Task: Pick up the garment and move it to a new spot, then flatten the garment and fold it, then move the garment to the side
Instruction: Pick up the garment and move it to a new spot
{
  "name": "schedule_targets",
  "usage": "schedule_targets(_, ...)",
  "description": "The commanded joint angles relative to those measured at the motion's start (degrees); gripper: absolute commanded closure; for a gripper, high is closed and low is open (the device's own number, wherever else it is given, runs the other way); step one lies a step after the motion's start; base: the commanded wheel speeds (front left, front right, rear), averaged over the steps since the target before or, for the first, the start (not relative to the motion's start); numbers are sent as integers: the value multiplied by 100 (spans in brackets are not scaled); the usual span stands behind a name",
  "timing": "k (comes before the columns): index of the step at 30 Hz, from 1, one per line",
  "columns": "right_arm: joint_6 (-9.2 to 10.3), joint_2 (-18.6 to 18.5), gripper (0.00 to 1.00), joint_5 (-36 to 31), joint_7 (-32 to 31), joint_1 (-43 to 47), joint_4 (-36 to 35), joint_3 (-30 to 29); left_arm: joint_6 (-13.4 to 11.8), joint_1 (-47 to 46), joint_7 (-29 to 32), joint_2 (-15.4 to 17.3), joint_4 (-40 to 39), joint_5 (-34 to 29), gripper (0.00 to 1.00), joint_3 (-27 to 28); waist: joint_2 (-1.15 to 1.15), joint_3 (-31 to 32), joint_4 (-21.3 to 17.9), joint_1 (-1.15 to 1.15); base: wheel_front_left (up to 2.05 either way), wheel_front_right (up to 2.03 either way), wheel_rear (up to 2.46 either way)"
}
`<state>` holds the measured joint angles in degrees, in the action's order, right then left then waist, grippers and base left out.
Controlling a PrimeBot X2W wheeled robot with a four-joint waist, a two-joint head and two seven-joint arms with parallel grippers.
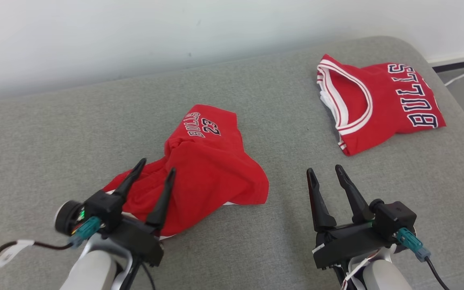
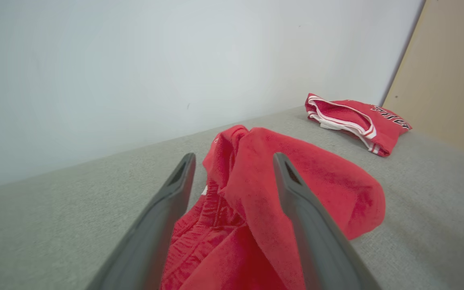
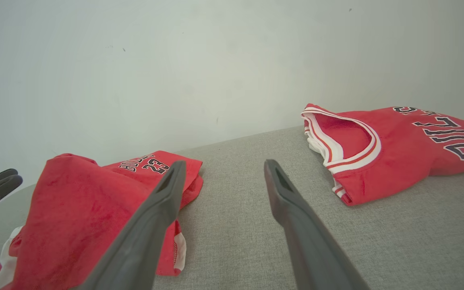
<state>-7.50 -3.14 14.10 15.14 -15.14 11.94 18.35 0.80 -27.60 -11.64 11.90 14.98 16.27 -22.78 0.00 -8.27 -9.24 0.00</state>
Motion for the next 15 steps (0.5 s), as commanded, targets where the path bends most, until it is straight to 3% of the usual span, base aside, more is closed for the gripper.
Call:
schedule_targets(1,2,-7,0,-1,11,73,-13,-14,-43,166,26,92,-84,91,0,54,0,50,78,0,0,0,0)
schedule_targets(6,2,-22,0,-7,11,137,14,-5,-59,408,138,308,-209,154,0,154,0,102,167,0,0,0,0)
schedule_targets(15,2,-84,0,69,11,4,61,114,226,320,436,962,-74,469,0,470,0,102,139,0,0,0,0)
